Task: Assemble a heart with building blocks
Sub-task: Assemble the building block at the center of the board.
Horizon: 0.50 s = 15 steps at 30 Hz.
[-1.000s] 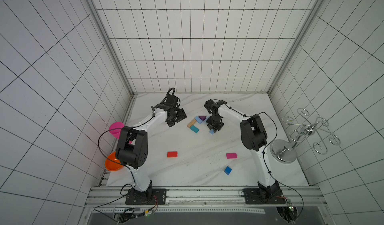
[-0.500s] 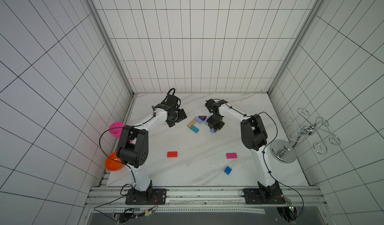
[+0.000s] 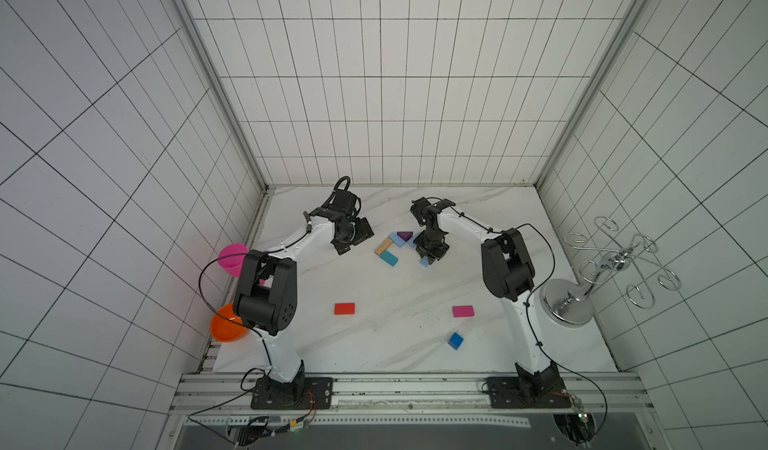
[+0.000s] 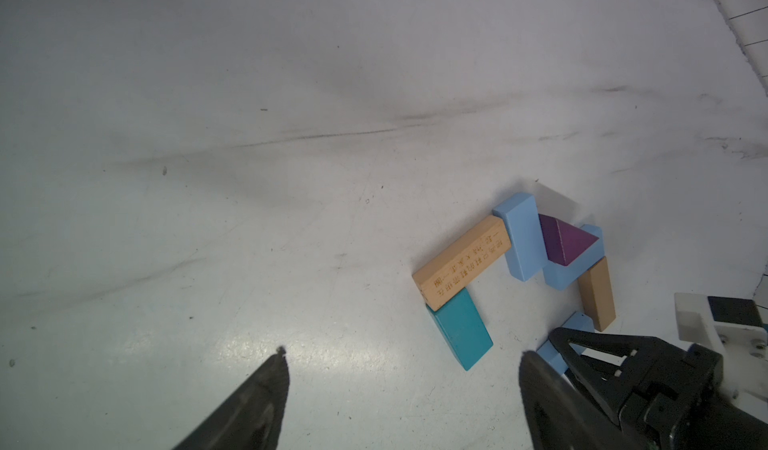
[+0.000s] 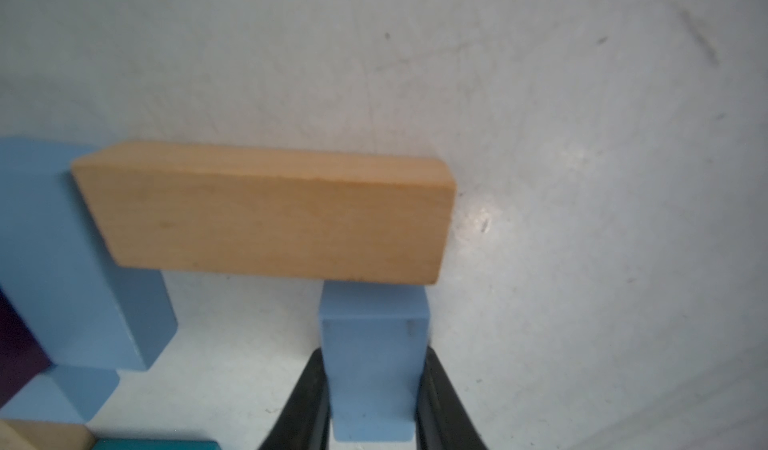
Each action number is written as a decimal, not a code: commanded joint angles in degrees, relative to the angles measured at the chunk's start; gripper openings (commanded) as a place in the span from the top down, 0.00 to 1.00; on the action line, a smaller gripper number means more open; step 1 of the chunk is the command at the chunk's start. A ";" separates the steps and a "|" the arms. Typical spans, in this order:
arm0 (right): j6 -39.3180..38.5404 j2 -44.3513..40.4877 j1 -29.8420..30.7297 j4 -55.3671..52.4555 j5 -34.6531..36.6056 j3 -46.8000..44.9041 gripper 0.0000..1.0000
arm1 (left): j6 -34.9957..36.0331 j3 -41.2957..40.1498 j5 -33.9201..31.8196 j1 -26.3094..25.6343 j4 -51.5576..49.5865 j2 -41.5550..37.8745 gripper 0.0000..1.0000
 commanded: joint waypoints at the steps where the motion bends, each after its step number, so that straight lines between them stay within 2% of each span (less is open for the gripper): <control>1: 0.39 1.48 -1.35 -0.42 2.65 0.72 1.00 | 0.01 1.11 0.20 0.29 1.18 0.89 0.14; 15: 0.76 1.11 -1.61 0.46 2.26 -0.48 1.00 | -0.10 0.85 0.37 0.21 1.22 0.99 0.15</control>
